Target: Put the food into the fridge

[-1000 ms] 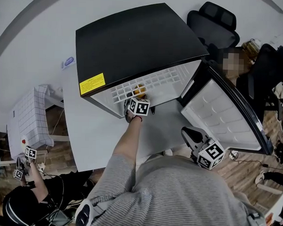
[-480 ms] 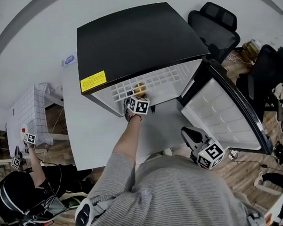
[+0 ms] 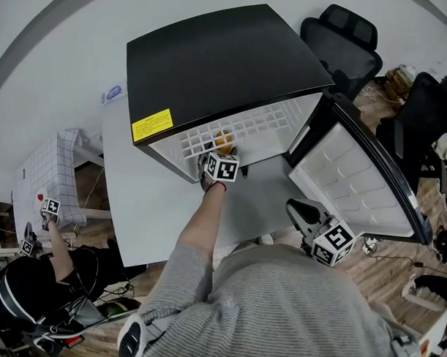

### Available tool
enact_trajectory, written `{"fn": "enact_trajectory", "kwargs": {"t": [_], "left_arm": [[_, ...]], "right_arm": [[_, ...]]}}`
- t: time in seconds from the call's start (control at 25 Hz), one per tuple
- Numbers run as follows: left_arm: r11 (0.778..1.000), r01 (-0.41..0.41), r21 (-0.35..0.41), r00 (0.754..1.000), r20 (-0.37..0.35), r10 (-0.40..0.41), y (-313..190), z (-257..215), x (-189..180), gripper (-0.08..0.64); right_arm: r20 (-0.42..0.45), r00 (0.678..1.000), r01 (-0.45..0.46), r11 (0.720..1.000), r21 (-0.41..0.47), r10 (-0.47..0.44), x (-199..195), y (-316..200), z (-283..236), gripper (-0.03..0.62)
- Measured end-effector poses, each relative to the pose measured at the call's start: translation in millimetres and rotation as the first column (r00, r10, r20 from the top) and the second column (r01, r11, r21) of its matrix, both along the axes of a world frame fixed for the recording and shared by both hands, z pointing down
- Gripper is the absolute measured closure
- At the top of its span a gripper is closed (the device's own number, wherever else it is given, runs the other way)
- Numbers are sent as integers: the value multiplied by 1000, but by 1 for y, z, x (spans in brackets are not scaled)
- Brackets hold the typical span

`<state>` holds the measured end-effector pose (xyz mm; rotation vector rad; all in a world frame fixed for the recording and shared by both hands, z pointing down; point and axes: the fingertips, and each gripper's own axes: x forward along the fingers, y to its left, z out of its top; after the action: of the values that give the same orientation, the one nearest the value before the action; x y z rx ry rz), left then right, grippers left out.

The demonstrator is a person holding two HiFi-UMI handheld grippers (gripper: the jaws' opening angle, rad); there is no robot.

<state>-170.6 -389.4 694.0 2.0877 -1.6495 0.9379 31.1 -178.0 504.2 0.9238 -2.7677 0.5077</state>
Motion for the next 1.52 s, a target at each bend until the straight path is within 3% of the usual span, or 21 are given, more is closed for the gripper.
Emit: {"fn": "enact_trajectory", "kwargs": {"t": [0.32, 0.84, 0.88, 0.96, 1.24, 1.52], "left_arm": [[999, 0, 48, 1000, -4, 1, 24, -6, 11, 195], [993, 73, 97, 991, -119, -61, 63, -34, 13, 200], [992, 76, 105, 990, -124, -63, 66, -38, 13, 217], [989, 84, 122, 990, -127, -69, 73, -48, 11, 319], [984, 96, 153, 987, -143, -74, 94, -70, 12, 492], [983, 83, 165, 984, -172, -55, 111, -79, 15, 549]], "right_arm": [[12, 1000, 23, 1000, 12, -23, -7, -2, -2, 578], [46, 998, 33, 999, 31, -34, -11, -4, -4, 578], [51, 998, 32, 999, 33, -34, -11, -4, -4, 578], [57, 998, 30, 999, 40, -32, -13, -6, -6, 578], [77, 996, 47, 997, 59, -51, -20, -9, -11, 578], [93, 993, 63, 996, 62, -68, -26, -10, -9, 578]]}}
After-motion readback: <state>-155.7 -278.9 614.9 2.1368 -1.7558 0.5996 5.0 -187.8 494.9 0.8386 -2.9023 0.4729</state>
